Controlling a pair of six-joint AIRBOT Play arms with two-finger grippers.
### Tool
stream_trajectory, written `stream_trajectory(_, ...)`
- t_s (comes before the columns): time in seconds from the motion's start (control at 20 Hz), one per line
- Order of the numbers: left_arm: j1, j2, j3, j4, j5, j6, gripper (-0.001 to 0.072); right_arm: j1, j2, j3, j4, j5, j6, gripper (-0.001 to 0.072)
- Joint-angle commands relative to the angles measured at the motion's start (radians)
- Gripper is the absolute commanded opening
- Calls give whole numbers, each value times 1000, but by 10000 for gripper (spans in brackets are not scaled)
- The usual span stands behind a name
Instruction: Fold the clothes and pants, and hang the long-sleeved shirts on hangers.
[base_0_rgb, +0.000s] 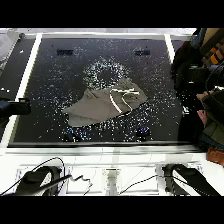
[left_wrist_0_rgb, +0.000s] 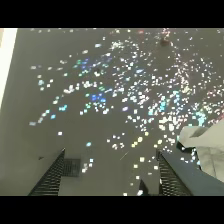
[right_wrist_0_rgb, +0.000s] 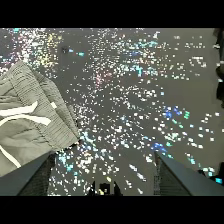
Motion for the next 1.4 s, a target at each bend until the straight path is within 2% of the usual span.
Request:
stream_trajectory(0.0, 0, 1, 1, 0, 0, 0, 646, 0, 0, 0, 0, -9, 0, 688)
stream_trajectory(0.1, 0, 1, 1, 0, 0, 2, 646, 0, 0, 0, 0, -23, 0, 688)
stream_trajectory(0.25, 0, 1, 1, 78, -1, 90, 645, 0, 0, 0, 0, -23, 0, 688)
stream_trajectory(0.5, 0, 1, 1, 105, -1, 94, 645, 0, -5, 0, -2, -76, -2, 688)
stream_trajectory(0.6, 0, 0, 1, 103, 16, 93, 636, 0, -39, -7, -51, -77, -42, 688)
stream_trajectory(0.7, 0, 0, 1, 51, 30, 47, 636, -18, -100, -31, -66, -8, -46, 688)
stream_trajectory(0.85, 0, 0, -1, -79, 15, 3, 636, -39, -159, -145, -49, 0, -46, 689)
stream_trajectory(1.05, 0, -7, -35, -102, 20, -3, 636, -36, -171, -297, -44, -50, -47, 688)
stream_trajectory(1.2, 0, -48, -71, -106, 19, -49, 629, -36, -171, -361, -44, -133, -43, 688)
stream_trajectory(1.35, 0, -113, -94, -113, 19, -55, 628, -37, -173, -386, -47, -242, 28, 686)
